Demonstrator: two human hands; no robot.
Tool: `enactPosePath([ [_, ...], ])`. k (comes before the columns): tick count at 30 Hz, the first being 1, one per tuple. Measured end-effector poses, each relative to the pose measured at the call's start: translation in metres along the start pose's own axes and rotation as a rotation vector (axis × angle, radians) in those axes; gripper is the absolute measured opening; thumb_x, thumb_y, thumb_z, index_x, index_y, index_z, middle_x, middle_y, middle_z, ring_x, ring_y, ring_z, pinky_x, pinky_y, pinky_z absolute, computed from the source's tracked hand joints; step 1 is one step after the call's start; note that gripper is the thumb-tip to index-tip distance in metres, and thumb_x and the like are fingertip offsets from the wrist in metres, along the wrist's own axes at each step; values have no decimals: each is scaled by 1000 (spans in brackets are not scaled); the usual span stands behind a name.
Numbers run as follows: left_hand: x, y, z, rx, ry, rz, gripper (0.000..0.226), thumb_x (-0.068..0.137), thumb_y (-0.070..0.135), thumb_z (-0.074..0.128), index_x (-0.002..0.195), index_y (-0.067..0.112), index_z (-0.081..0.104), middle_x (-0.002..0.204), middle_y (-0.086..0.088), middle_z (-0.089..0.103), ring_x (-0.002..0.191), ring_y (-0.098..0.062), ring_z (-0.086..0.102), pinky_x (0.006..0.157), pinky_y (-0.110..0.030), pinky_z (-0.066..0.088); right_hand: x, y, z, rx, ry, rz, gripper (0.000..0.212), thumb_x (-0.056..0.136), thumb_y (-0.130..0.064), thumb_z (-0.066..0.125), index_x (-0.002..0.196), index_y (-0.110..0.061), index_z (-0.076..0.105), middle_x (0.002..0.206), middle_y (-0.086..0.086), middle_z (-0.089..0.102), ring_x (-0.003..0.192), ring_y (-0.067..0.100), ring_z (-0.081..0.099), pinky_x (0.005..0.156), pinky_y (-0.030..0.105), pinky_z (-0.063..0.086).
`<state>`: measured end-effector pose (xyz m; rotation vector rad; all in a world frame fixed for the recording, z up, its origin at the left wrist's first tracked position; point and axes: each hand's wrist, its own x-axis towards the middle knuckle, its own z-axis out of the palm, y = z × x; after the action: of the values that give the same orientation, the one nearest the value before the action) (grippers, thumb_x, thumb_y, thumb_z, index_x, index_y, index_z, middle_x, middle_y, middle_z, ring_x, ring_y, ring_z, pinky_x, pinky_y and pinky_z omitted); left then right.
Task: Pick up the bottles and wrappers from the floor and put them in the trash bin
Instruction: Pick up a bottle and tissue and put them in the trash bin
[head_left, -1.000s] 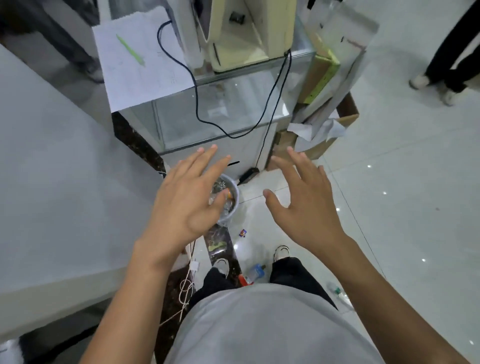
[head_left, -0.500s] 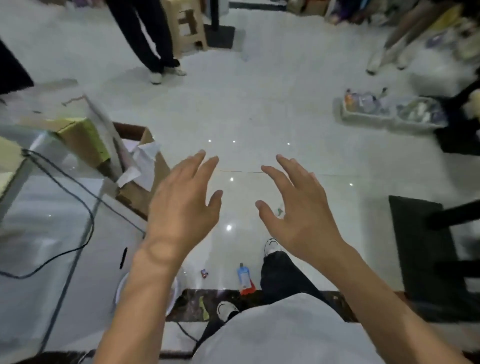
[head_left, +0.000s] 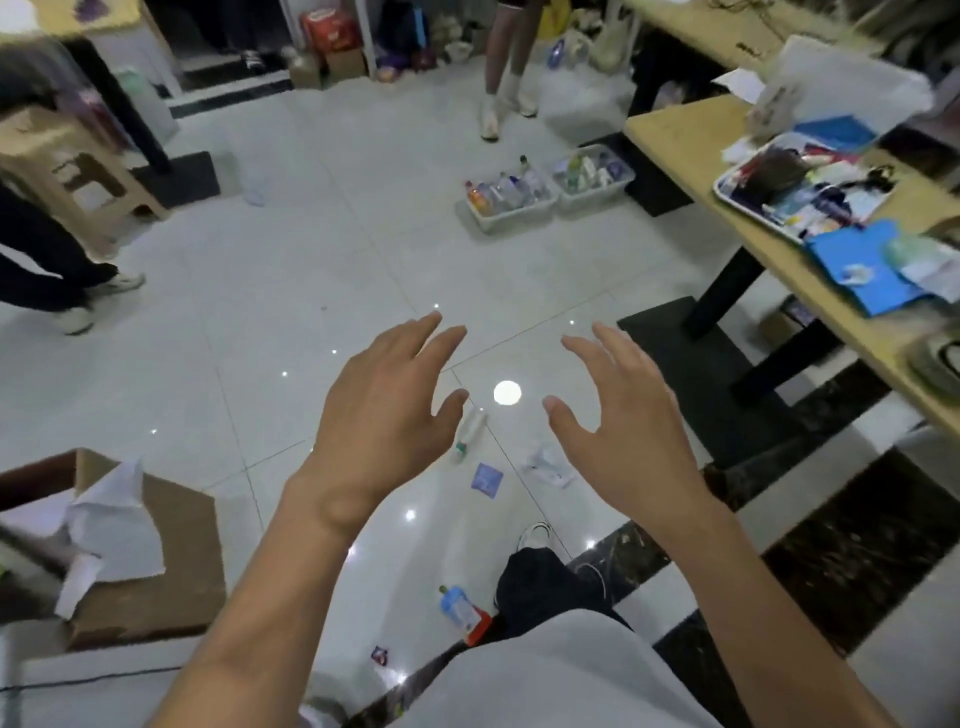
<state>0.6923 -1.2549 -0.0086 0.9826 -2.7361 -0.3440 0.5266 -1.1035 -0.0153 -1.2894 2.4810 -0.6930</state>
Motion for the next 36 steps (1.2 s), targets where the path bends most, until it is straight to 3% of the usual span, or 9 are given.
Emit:
enactPosePath([
  [9,91,14,16,9,-91,66,60,95,41,57,152,32,38,161,8,31,146,-17,29,110,-39,36,68,59,-15,80,24,150,56,98,-48,54,149,-40,34,165,-9,16,153,15,9,122,47,17],
  [13,135,13,25,37,-102,74,58,95,39,58,150,30,41,159,8,36,144,-18,34,105,-43,43,103,79,-14,136,42,169,56,97,-45,57,148,-38,36,164,-8,18,152,15,10,121,47,19],
  [20,204,19,54,89,-165,83,62,92,41,62,150,30,41,158,5,37,143,-20,36,105,-46,43,161,107,-5,158,7,166,59,96,-45,57,150,-34,37,163,-8,19,151,14,12,121,40,18],
  [36,289,-15,95,44,-239,124,62,93,44,60,151,32,40,158,7,37,144,-17,34,103,-40,42,239,118,21,151,-12,249,60,96,-43,58,151,-34,34,163,-7,21,151,14,13,120,37,16],
])
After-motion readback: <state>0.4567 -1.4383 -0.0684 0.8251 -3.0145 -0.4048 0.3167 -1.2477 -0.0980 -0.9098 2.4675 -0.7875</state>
